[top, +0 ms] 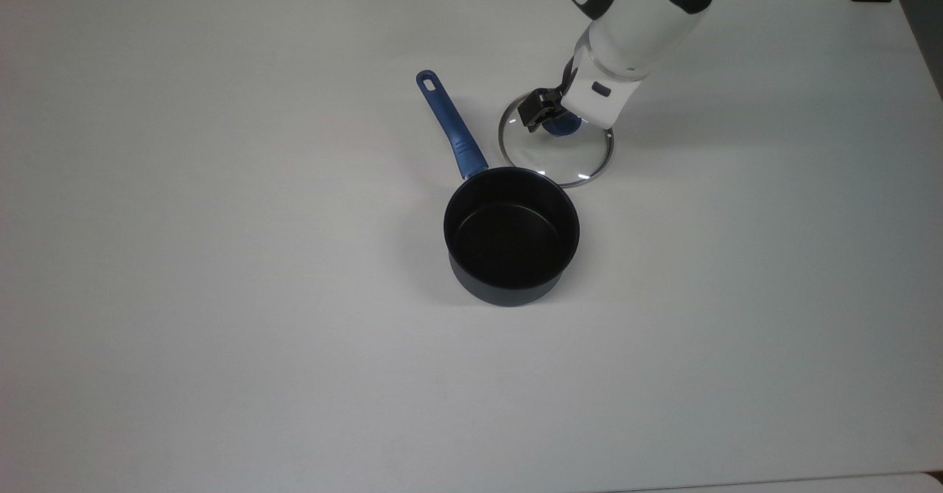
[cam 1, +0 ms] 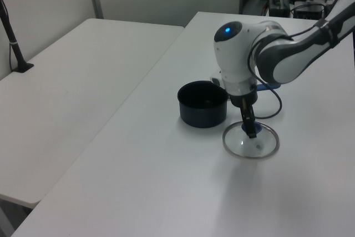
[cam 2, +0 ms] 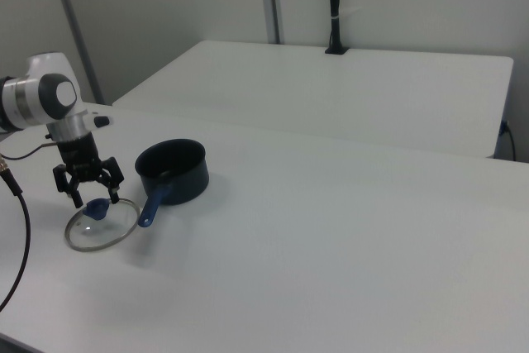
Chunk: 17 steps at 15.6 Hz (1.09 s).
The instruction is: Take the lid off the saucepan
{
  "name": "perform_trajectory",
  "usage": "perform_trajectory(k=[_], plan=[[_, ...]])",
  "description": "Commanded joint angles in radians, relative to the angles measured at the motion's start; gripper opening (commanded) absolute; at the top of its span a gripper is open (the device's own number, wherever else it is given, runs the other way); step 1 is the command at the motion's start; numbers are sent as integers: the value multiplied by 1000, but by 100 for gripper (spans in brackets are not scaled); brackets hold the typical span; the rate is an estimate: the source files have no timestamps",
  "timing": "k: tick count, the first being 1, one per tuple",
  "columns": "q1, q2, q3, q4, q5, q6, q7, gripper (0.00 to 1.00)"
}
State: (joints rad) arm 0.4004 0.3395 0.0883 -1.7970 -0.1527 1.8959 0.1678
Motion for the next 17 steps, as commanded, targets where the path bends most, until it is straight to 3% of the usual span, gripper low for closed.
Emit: perform_trajectory(k=[1, 6, 14, 17], plan=[[-18, -59, 8, -1, -7, -44, 50, 100], [-123, -146, 70, -1, -7, -69, 50, 100], [-230, -257, 59, 1, -8, -123, 1, 100], [-249, -293, 22, 1, -8, -143, -39, 100]])
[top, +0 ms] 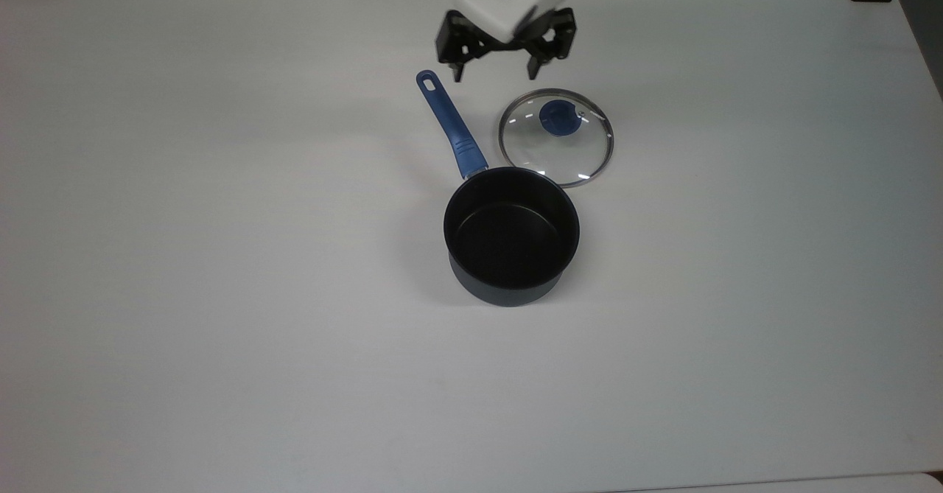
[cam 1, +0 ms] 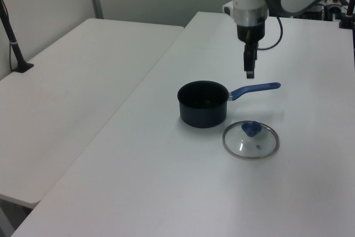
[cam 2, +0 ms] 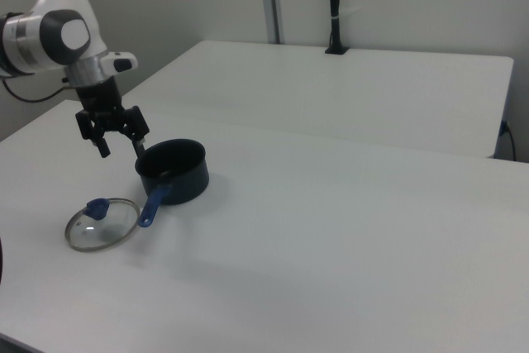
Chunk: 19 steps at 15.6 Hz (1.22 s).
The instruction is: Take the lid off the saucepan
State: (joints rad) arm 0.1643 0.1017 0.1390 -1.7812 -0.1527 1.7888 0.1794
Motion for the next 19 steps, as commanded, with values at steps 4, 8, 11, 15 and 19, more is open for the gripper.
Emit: perform_trajectory(k=[4, 8, 11, 15, 19], plan=[[-46, -73, -44, 22, -5, -87, -115, 100], [-49, -94, -76, 28, -5, -132, -118, 100], [-86, -100, -82, 29, -5, -123, -118, 100], [-88, -96, -147, 65, -4, -103, -121, 100], [-86, -97, -191, 72, -4, -85, -127, 100]])
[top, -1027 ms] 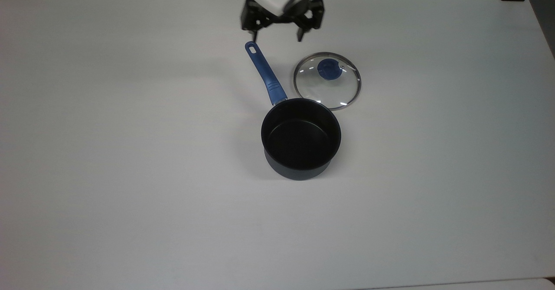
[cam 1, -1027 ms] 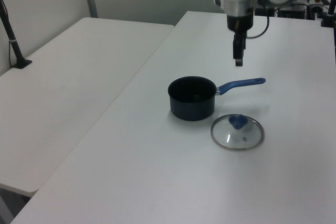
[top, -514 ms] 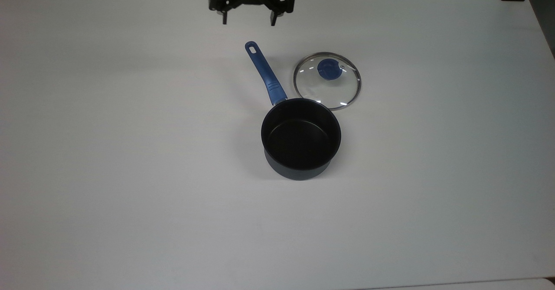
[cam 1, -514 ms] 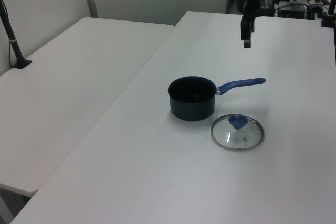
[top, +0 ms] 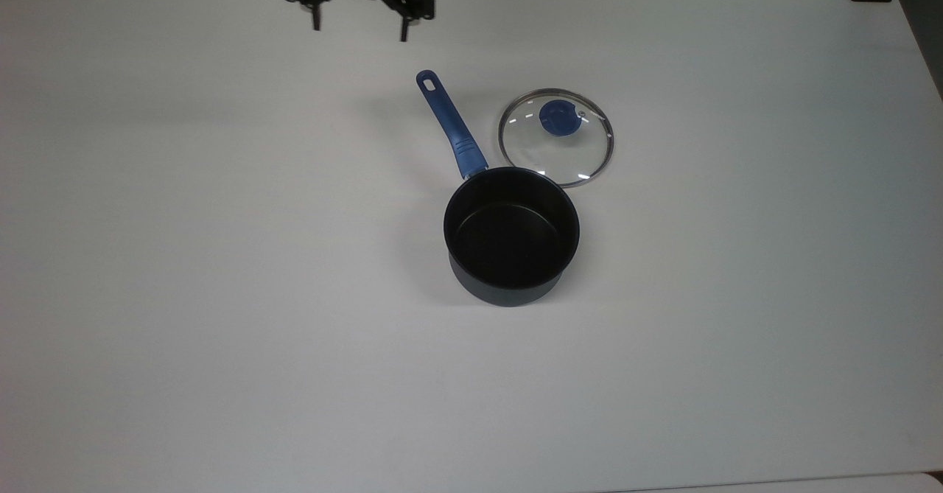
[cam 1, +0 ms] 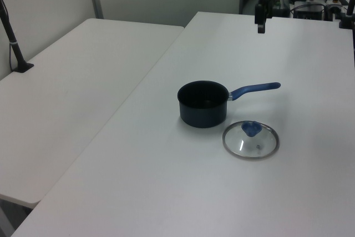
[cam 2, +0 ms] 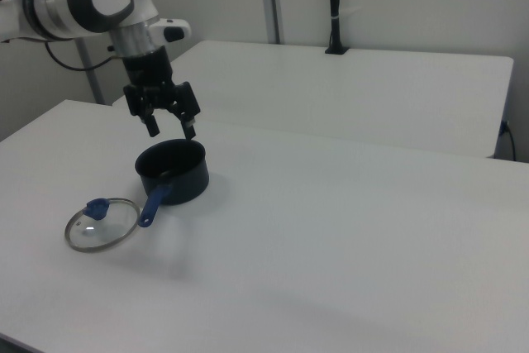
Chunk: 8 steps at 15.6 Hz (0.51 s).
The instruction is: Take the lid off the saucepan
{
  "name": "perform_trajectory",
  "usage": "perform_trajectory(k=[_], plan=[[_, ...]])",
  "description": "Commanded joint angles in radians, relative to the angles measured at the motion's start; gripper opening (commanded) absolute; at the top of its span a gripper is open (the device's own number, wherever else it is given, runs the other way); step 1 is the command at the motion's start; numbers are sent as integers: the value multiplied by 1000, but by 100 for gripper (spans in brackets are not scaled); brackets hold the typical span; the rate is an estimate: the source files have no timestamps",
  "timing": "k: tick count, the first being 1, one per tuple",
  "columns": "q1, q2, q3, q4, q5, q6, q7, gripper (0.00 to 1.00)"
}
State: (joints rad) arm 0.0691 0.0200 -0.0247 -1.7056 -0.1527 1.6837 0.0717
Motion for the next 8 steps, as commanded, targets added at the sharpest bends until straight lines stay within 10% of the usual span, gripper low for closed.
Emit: perform_trajectory(k=[1, 8], plan=[[9, -15, -29, -3, -4, 21, -20, 100], [14, -15, -66, 26, 2, 11, -24, 100]])
